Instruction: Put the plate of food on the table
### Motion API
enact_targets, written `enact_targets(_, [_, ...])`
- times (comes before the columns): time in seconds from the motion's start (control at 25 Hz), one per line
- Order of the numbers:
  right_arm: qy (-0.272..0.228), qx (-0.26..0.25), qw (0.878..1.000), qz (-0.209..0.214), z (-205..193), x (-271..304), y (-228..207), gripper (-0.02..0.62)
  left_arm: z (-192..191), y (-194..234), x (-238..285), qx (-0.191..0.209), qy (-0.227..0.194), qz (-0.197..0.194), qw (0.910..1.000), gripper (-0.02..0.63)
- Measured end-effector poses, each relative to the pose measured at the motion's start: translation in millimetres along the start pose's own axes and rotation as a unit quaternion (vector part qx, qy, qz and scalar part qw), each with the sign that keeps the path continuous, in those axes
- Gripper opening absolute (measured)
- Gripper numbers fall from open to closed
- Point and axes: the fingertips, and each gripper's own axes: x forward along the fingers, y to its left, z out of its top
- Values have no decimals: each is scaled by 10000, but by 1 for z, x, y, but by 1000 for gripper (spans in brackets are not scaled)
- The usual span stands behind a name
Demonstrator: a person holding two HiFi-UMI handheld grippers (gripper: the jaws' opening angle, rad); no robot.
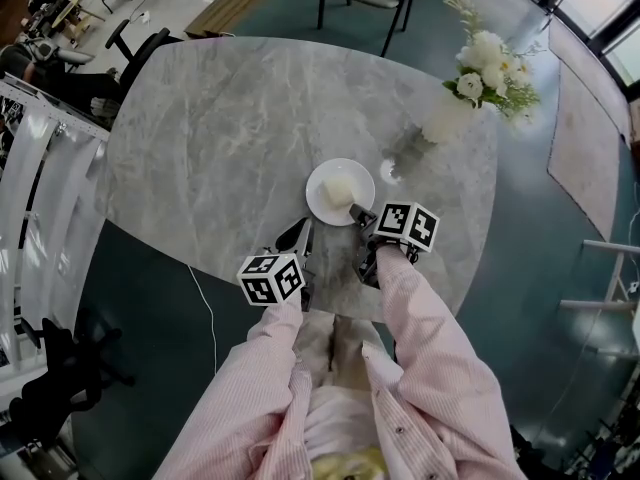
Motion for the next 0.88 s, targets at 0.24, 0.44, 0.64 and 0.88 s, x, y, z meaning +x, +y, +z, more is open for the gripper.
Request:
enact_targets(0.24, [-12,-388,9988,-314,0,-4,-3,126,2,-1,1,15,-14,-24,10000,-9])
enact_targets(0.44, [-37,-635,9967,-496,-1,-10,-5,138,2,-5,0,40,-11,-53,10000,-9])
enact_targets(0.64, [-121,-671,9965,-490,3,-17,-6,140,3,-8,1,98,-16,-99,9999,-9])
enact_targets(0.88, [-178,-1061,9926,-568,8,-35,-3,133,10,-19,-7,266,-92,-213,9994,-9])
